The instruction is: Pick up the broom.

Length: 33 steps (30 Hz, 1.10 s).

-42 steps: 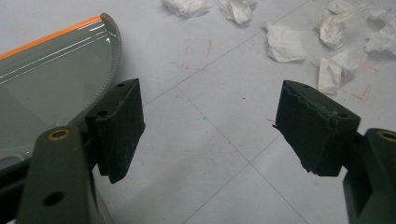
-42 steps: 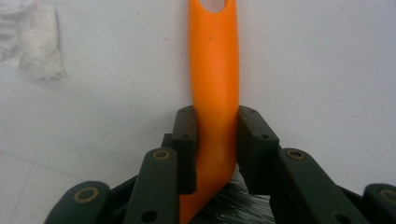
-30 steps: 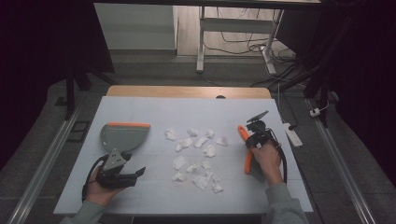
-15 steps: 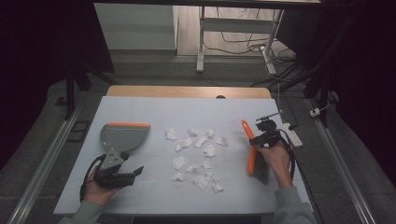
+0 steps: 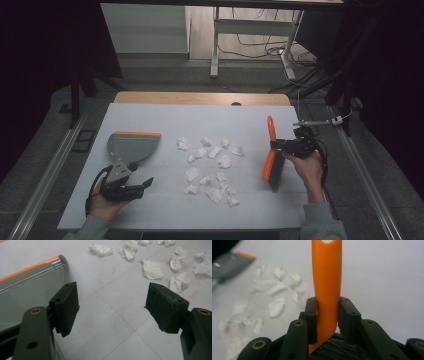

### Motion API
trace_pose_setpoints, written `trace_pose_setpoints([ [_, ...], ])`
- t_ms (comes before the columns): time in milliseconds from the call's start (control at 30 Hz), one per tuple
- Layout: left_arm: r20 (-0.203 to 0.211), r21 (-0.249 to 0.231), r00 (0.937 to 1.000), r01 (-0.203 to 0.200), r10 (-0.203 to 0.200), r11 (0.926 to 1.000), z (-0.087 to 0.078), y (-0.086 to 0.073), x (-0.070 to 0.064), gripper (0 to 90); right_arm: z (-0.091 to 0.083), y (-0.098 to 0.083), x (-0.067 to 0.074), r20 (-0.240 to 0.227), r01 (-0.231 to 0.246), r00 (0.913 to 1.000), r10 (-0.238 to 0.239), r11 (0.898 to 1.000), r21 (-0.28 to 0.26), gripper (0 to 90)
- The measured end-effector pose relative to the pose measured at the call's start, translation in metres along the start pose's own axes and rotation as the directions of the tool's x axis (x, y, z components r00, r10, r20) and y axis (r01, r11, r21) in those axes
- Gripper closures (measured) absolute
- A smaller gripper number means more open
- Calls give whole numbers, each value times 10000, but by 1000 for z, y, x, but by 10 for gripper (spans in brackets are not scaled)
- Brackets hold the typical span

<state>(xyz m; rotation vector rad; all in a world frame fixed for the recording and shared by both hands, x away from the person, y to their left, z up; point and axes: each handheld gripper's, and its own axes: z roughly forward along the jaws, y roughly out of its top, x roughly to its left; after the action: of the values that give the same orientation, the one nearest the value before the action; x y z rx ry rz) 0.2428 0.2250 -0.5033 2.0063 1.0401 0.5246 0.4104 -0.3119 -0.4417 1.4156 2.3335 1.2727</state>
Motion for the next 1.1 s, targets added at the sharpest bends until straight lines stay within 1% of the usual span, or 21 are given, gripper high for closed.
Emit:
trace_pose_setpoints([
  [67,-11,-11,10000,3,-3,10000,0,0,0,278,-5,0,-2,-317,64,9995,-81,9985,-546,709],
  [133,-17,-1,10000,-16,16,10000,0,0,-1,278,-10,0,-2,-481,90,9987,-143,9942,-1076,710],
  [167,-17,-4,10000,-21,21,10000,1,0,-1,278,-12,0,-2,-568,85,9983,-156,9924,-1227,710],
  [267,-20,-25,10000,-35,35,10000,1,1,-1,278,-16,1,0,-527,241,9981,-332,9862,-1638,710],
  [467,-14,-49,10000,-67,67,10000,1,2,-3,278,-22,2,3,-738,278,9962,-458,9729,-2295,710],
  [533,4,-75,10000,-79,79,9999,2,3,-4,278,-24,3,5,-688,360,9961,-549,9673,-2509,710],
  [600,38,-91,9999,-118,118,9999,4,5,-5,278,-26,4,6,-865,310,9947,-559,9633,-2667,710],
  [633,143,-127,9999,-83,85,9999,5,6,-5,278,-26,4,8,-887,321,9943,-589,9601,-2778,710],
  [700,371,-241,9993,-6,15,9997,8,12,-7,278,-27,5,11,-952,310,9936,-608,9574,-2872,710],
  [767,491,-354,9987,-88,106,9993,13,21,-11,277,-27,7,16,-1024,385,9921,-718,9544,-2959,710],
  [833,659,-464,9974,-263,293,9986,19,31,-18,278,-25,8,21,-1237,280,9899,-687,9520,-3047,709],
  [900,784,-530,9952,-548,588,9971,25,41,-26,277,-22,9,27,-1404,195,9879,-655,9518,-3062,709],
  [933,857,-575,9939,-652,700,9962,28,46,-31,277,-21,9,31,-1484,232,9863,-720,9514,-3072,709],
  [1000,1007,-618,9908,-843,903,9945,34,54,-39,277,-17,10,38,-1484,232,9862,-732,9492,-3139,709],
  [1033,1007,-618,9908,-843,903,9945,34,54,-39,277,-17,10,38,-1484,232,9862,-732,9492,-3139,709],
  [1067,1181,-668,9875,-973,1047,9930,41,62,-46,277,-14,10,46,-1419,160,9876,-670,9427,-3333,709],
  [1100,1281,-687,9857,-1012,1094,9925,44,66,-49,277,-13,11,49,-1433,128,9876,-643,9422,-3347,709],
])
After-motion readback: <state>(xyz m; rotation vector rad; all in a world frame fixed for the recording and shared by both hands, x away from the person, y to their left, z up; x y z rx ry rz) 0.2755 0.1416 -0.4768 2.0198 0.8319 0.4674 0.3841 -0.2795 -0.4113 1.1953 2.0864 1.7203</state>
